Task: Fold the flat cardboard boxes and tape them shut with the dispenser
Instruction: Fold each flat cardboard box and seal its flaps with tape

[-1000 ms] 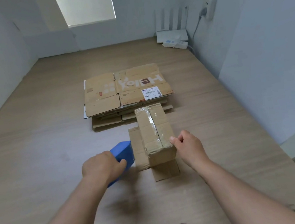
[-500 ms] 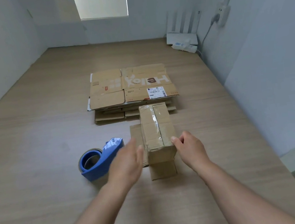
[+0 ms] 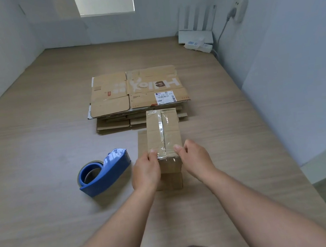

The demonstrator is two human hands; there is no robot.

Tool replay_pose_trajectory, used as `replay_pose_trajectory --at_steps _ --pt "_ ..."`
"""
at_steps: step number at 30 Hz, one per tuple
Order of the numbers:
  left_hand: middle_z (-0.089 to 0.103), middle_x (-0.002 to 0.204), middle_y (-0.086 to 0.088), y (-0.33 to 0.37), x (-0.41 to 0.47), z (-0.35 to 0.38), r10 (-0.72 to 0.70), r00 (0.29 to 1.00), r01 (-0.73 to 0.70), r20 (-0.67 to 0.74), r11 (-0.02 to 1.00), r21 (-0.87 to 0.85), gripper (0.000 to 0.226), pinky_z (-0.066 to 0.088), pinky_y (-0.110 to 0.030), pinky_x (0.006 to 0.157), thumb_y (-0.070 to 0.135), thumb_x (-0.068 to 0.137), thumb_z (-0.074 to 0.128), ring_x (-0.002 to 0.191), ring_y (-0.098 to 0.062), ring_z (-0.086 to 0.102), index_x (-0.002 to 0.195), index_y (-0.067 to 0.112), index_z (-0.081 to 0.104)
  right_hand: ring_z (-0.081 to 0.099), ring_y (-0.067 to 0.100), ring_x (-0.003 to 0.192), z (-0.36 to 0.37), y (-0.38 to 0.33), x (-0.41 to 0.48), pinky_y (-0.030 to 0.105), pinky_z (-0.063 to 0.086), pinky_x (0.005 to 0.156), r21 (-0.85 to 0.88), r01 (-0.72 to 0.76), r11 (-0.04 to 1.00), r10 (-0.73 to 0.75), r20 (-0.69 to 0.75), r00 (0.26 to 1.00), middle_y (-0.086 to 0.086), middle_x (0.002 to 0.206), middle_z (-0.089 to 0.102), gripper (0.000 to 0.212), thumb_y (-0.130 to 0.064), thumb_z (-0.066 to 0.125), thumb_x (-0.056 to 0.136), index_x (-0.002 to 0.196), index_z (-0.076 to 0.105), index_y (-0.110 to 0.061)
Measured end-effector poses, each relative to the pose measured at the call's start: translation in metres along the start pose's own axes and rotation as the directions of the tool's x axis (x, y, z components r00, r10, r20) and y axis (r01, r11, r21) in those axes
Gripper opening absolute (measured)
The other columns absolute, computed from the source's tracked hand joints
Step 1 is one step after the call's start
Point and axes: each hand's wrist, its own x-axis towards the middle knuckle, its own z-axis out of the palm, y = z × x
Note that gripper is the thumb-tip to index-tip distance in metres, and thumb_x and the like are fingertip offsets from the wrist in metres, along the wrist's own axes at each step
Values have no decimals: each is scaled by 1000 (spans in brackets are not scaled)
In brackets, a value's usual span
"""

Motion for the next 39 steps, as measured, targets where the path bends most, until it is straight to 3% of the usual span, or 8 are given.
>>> replay_pose_trajectory --at_steps 4,7,11,15,23,27,31,39 --pt "65 109 -16 0 -5 -7 28 999 -27 35 999 -43 47 46 -42 95 38 102 30 106 -33 57 103 7 65 56 34 88 -10 9 0 37 36 70 28 92 995 -93 38 995 15 84 59 35 -34 42 100 70 39 -16" --pt "64 116 -6 -3 -7 -14 149 976 -168 157 979 115 54 48 -37 91 57 97 32 108 -24 58 124 18 57 55 26 85 -16 9 -3 35 38 67 -141 149 979 -131 128 983 4 88 60 42 -59 51 88 78 42 -20" --pt "66 114 -1 -7 2 -25 252 931 -352 266 814 462 60 53 -33 80 66 90 37 100 -20 62 134 26 41 59 28 100 -18 8 0 35 41 74 -426 291 857 -254 142 957 6 108 63 54 -63 52 86 106 50 -14" --pt "66 113 -3 -7 10 -36 329 879 -476 345 644 599 51 51 -30 78 53 98 33 97 -19 63 140 23 33 57 32 103 -19 13 3 37 39 77 -473 405 783 -363 181 914 12 113 61 43 -48 46 96 108 48 -7" --pt "55 130 7 -14 9 -42 280 841 -417 462 881 225 46 43 -24 91 31 104 34 112 -11 53 149 32 26 55 34 95 -20 23 -3 33 31 71 -248 389 887 -353 176 919 15 102 60 20 -29 48 98 89 39 -14" --pt "62 110 9 -14 3 -30 201 960 -198 195 980 -35 19 48 -24 78 28 99 51 98 -8 58 116 22 55 57 34 97 -13 21 -6 34 29 68 -337 302 892 -304 46 951 14 103 63 30 -35 43 100 97 54 -7" --pt "64 79 0 -19 -9 -19 183 983 -183 -30 983 -12 16 48 -36 74 26 97 54 82 -20 60 86 16 62 56 33 96 -13 15 -10 33 32 69 -269 276 923 -255 112 961 13 100 63 19 -28 47 97 93 54 -11" --pt "65 77 3 -22 4 -43 340 911 -393 236 888 239 12 50 -25 67 28 97 53 74 -11 60 89 24 60 62 24 92 -42 13 7 30 44 76 -237 340 910 -252 336 907 7 93 69 32 -18 55 92 64 43 -28"
